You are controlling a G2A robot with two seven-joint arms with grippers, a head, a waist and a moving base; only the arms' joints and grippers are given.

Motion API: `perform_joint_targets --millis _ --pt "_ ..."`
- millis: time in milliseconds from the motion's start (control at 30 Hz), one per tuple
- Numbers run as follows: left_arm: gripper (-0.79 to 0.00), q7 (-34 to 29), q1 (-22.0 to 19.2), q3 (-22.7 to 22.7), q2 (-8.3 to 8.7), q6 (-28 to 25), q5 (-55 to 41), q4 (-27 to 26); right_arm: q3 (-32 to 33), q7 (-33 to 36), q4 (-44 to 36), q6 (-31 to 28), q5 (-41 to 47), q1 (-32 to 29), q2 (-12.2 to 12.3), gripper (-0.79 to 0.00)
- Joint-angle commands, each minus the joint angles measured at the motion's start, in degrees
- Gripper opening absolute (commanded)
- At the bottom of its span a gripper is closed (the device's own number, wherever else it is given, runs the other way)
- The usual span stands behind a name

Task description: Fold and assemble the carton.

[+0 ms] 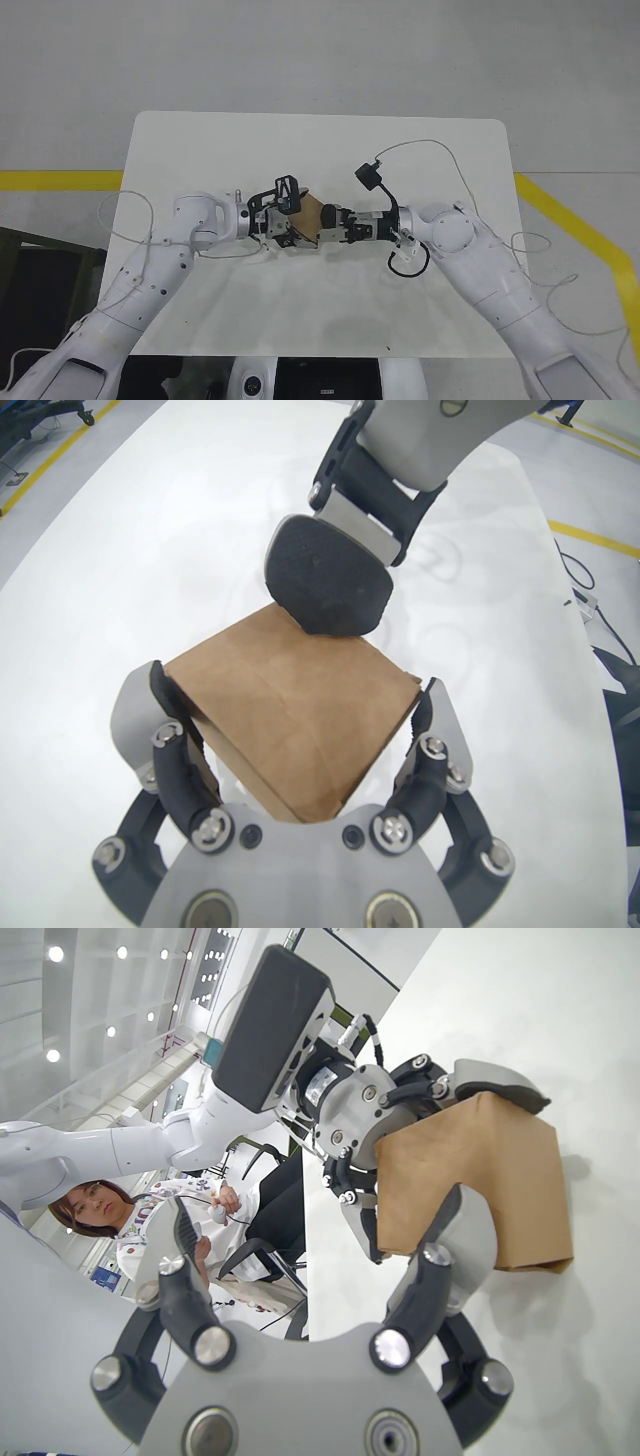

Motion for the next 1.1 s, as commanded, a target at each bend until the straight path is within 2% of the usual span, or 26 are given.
perform_joint_targets --millis 0,233,433,733,933,1067 --pt "0.0 0.3 0.3 -0.5 0.11 -0.4 -0.6 0.1 0.0 -0.3 0.0 0.2 -0.5 0.2 -0.1 0.0" --pt "0.0 2.2 2.6 -4.6 1.08 -1.2 -3.8 0.0 0.4 -0.7 -0.4 0.4 -1.1 0.3 0.0 0.0" --pt "0.0 2.7 5.2 -9.0 2.18 -1.5 -5.7 -1.5 1.9 -1.6 -1.9 -1.8 -1.3 -0.2 0.3 0.0" --pt "0.0 1.9 9.0 -16.5 3.86 -0.8 -8.8 -3.2 9.2 -3.1 -4.1 -6.6 -4.0 -3.7 2.4 0.0" --pt "0.0 1.1 10.9 -21.6 4.87 0.3 -10.1 -3.9 17.3 -9.9 -7.1 -8.6 -17.0 -8.1 4.3 0.0" --pt "0.0 0.9 11.4 -24.7 5.4 1.1 -10.9 -4.1 24.1 -18.1 -12.0 -7.7 -30.0 -12.9 5.4 0.0"
